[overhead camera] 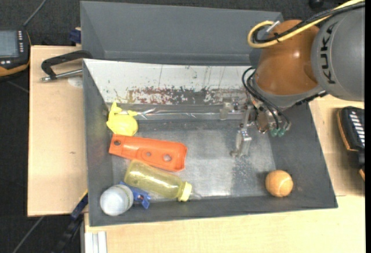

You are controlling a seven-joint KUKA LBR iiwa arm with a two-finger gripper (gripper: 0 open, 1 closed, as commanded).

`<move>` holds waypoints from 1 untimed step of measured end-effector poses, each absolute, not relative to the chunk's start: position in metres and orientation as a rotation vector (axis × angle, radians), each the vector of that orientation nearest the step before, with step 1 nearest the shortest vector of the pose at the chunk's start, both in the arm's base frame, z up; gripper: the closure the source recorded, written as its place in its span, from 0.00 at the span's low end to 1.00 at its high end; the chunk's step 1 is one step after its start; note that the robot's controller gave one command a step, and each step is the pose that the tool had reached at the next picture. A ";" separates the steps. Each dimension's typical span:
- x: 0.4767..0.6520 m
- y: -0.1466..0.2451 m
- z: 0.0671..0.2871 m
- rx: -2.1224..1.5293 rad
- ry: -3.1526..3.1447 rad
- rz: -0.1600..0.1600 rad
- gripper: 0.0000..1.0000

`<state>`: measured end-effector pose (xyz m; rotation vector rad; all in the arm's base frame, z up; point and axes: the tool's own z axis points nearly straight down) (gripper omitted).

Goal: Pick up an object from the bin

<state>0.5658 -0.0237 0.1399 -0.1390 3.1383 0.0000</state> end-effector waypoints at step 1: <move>0.567 0.067 0.135 -0.454 3.104 0.005 0.00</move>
Offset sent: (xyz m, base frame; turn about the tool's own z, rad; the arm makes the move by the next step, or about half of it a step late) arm 0.0091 0.1087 -0.0399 0.0779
